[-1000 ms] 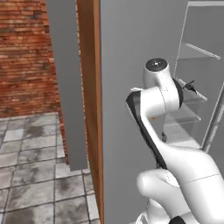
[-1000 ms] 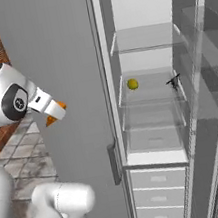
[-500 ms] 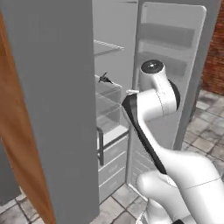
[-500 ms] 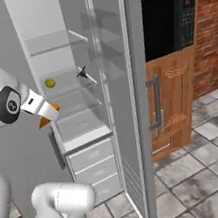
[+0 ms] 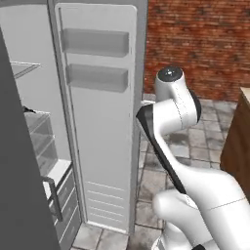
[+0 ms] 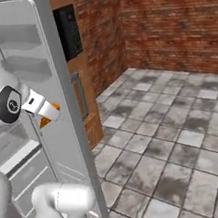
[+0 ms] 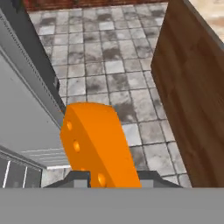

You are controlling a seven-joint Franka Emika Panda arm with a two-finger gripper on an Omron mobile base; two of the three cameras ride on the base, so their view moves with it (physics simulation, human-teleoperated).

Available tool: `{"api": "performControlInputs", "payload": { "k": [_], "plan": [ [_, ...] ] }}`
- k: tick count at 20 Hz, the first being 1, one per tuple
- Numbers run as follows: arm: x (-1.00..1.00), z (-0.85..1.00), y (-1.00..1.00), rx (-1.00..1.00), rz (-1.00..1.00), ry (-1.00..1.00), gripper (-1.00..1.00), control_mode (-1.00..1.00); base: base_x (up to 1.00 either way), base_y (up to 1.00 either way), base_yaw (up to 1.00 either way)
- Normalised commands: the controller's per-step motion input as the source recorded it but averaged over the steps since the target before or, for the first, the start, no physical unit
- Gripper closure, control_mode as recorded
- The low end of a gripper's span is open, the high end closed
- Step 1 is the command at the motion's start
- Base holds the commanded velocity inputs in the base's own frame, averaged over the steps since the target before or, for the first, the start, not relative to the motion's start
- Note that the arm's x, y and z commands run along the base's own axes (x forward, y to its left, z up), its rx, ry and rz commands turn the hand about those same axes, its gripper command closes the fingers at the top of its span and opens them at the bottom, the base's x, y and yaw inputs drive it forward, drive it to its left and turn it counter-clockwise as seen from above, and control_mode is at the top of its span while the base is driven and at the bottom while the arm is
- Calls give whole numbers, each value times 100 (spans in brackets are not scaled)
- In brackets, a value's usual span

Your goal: Take the cheese, fish, and lemon from the fridge and place them on the plate on the dining counter to create an appetizer plate.

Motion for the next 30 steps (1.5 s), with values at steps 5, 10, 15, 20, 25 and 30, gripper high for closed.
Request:
{"api": "performControlInputs", "payload": {
  "k": [5, 10, 15, 20, 25, 30],
  "plan": [
    [0, 0, 0, 0, 0, 0, 100, 100, -45, 0, -81],
    [0, 0, 0, 0, 0, 0, 100, 100, -9, 0, -56],
    [0, 0, 0, 0, 0, 0, 100, 100, 57, -1, -18],
    [0, 0, 0, 0, 0, 0, 100, 100, 98, -23, -3],
    [0, 0, 0, 0, 0, 0, 100, 100, 100, -43, 0],
    [0, 0, 0, 0, 0, 0, 100, 100, 100, -47, 0]
  ]
}}
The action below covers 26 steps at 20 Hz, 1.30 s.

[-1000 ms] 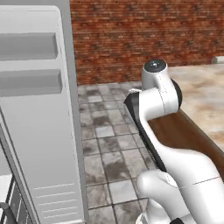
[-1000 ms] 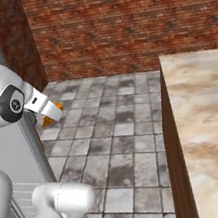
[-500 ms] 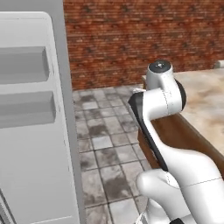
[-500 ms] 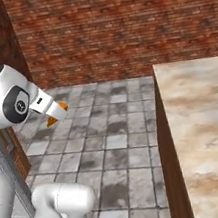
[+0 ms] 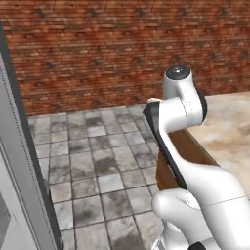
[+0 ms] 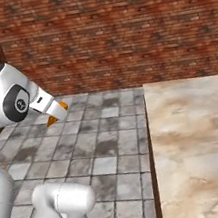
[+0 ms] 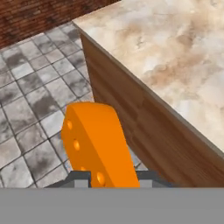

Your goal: Take the cheese, fish, and lemon from the fridge and place them on the plate on the dining counter to create an appetizer plate.

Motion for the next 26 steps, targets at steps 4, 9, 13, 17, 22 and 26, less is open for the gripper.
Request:
{"api": "performControlInputs", "payload": {
  "k": [4, 9, 13, 17, 22, 26],
  "plan": [
    [0, 0, 0, 0, 0, 0, 100, 100, 100, -38, 0],
    [0, 0, 0, 0, 0, 0, 100, 100, 100, -19, 0],
    [0, 0, 0, 0, 0, 0, 100, 100, 100, 0, -5],
    [0, 0, 0, 0, 0, 0, 100, 100, 100, 6, -19],
    [0, 0, 0, 0, 0, 0, 100, 100, 100, 33, -36],
    [0, 0, 0, 0, 0, 0, 100, 100, 100, 49, -42]
  ]
}}
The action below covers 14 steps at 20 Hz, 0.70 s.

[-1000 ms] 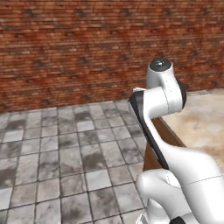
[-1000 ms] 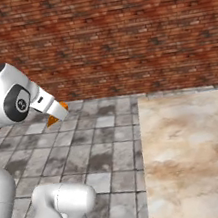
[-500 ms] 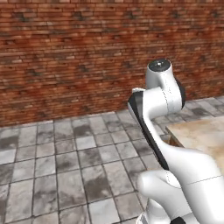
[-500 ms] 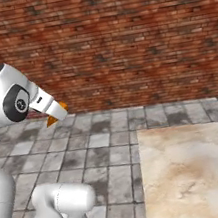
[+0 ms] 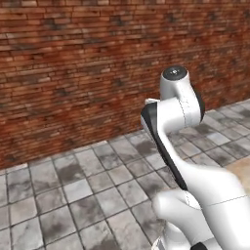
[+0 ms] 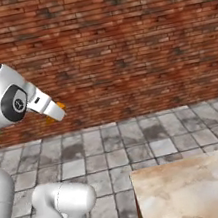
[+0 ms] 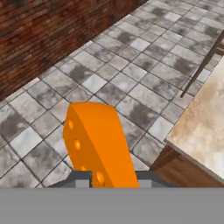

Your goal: Take the cheese, fish, and lemon from the fridge and place them on the plate on the dining counter to create an appetizer plate.

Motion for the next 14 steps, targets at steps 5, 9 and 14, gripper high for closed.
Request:
{"api": "performControlInputs", "payload": {
  "k": [5, 9, 14],
  "plan": [
    [0, 0, 0, 0, 0, 0, 100, 100, 100, 52, -48],
    [0, 0, 0, 0, 0, 0, 100, 100, 87, 61, -56],
    [0, 0, 0, 0, 0, 0, 100, 100, 77, 65, -61]
  ]
}}
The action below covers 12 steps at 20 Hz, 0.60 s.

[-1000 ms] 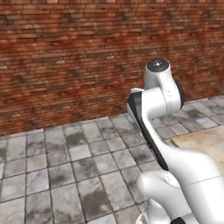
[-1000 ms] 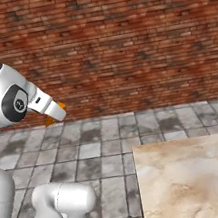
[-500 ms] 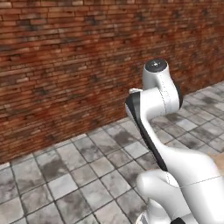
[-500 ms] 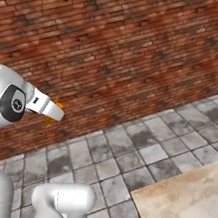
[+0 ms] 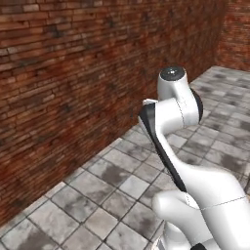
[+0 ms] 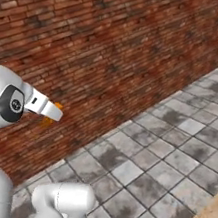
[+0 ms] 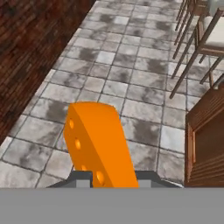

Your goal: Take the cheese, fish, and lemon from the fridge and place them on the plate on the dining counter to create an appetizer plate.

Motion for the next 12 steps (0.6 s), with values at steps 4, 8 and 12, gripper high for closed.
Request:
{"api": "performControlInputs", "payload": {
  "k": [4, 8, 12],
  "plan": [
    [0, 0, 0, 0, 0, 0, 100, 100, 71, 61, -63],
    [0, 0, 0, 0, 0, 0, 100, 100, 69, 55, -62],
    [0, 0, 0, 0, 0, 0, 100, 100, 68, 51, -61]
  ]
}}
